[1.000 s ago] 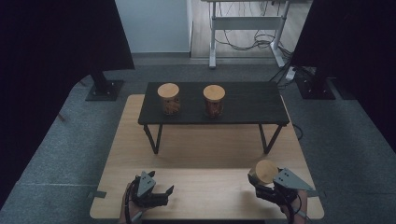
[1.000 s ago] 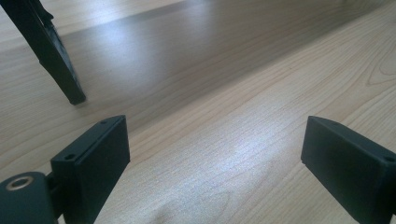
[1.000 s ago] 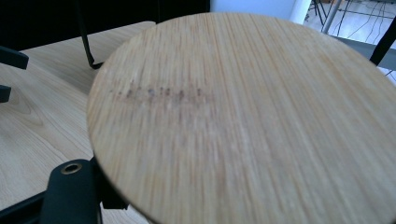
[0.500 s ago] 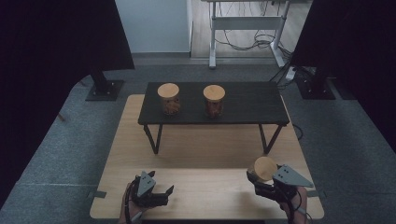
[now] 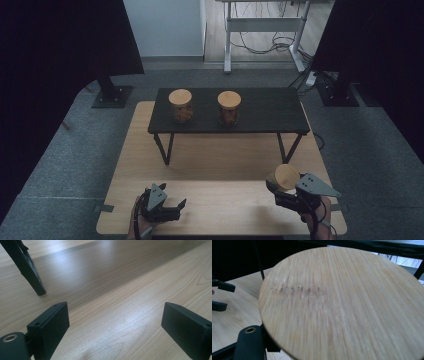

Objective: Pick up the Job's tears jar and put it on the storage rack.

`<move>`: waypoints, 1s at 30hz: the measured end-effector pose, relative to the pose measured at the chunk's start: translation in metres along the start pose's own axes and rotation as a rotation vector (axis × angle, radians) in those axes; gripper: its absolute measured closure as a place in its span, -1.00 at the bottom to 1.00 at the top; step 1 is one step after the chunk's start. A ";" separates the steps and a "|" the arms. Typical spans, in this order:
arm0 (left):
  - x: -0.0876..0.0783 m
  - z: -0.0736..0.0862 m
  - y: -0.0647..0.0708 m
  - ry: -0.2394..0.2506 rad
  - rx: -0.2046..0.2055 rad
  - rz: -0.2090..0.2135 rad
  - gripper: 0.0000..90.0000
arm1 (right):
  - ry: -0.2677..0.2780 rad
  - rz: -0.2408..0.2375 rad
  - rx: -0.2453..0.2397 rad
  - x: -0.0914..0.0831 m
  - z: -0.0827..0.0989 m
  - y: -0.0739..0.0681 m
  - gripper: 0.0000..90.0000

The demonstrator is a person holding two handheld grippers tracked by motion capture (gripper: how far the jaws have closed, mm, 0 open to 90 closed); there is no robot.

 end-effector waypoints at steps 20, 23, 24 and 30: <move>0.000 0.000 -0.001 -0.001 -0.001 -0.003 -0.84 | 0.034 -0.005 -0.015 0.003 -0.022 0.004 -0.45; 0.000 0.000 -0.001 0.000 -0.002 -0.004 -0.84 | 0.038 -0.006 -0.014 0.004 -0.025 0.005 -0.44; 0.000 0.000 -0.001 0.001 -0.002 -0.004 -0.84 | 0.039 -0.006 -0.013 0.004 -0.026 0.006 -0.44; 0.000 0.000 -0.002 0.001 -0.002 -0.005 -0.84 | 0.042 -0.006 -0.012 0.006 -0.030 0.008 -0.44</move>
Point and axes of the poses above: each handheld gripper's, and its own axes: x roughly forward along the jaws, z roughly out of its underside, y roughly to its right, the point moved 1 cm from there along x, roughly forward along the jaws, and after that the axes turned 9 degrees about y, right-handed, at the moved point
